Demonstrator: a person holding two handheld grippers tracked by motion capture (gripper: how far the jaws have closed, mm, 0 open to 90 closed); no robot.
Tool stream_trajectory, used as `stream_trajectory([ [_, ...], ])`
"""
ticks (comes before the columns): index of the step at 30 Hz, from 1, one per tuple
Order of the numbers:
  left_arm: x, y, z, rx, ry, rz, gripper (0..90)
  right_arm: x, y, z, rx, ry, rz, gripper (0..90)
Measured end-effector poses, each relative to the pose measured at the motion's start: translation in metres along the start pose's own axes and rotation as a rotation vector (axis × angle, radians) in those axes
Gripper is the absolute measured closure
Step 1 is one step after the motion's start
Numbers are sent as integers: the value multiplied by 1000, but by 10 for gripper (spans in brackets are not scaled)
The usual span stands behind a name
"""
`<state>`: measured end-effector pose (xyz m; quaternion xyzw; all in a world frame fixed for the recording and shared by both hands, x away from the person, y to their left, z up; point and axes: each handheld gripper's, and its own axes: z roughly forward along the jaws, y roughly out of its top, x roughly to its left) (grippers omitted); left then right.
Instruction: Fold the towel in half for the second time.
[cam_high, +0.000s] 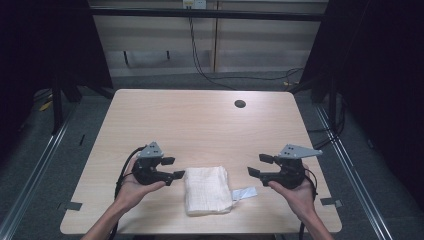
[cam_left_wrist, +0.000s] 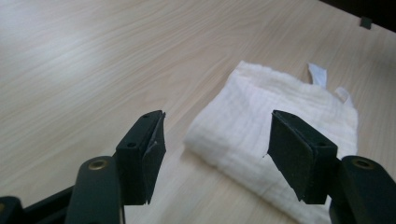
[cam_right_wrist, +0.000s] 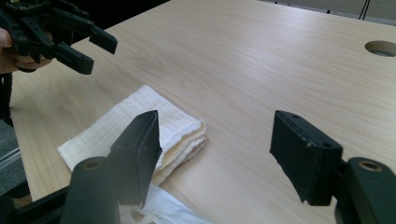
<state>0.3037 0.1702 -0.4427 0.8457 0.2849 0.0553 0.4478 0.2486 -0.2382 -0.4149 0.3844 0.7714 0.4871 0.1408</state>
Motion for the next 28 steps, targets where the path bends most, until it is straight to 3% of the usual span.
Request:
stream_trajectory([
  [4, 5, -12, -13, 25, -11, -54, 328, -10, -2, -8, 16, -16, 7, 351],
  [6, 6, -19, -23, 10, 26, -51, 330, -15, -4, -13, 13, -38, 5, 345],
  [11, 13, -34, -40, -1, 70, -86, 315, -26, -16, -21, 5, -73, 49, 338],
  [14, 15, -45, -46, 12, 78, -144, 287, -28, -26, -22, 10, -82, 59, 339],
  [17, 13, -57, -50, 5, 105, -160, 287, -28, -37, -22, 18, -82, 64, 344],
  [21, 12, -63, -59, -2, 144, -152, 282, -29, -48, -24, 27, -92, 89, 342],
  [23, 13, -65, -64, -32, 162, -150, 280, -32, -51, -26, 24, -105, 97, 340],
  [28, 17, -77, -64, -25, 165, -155, 280, -38, -54, -32, -15, -142, 116, 323],
])
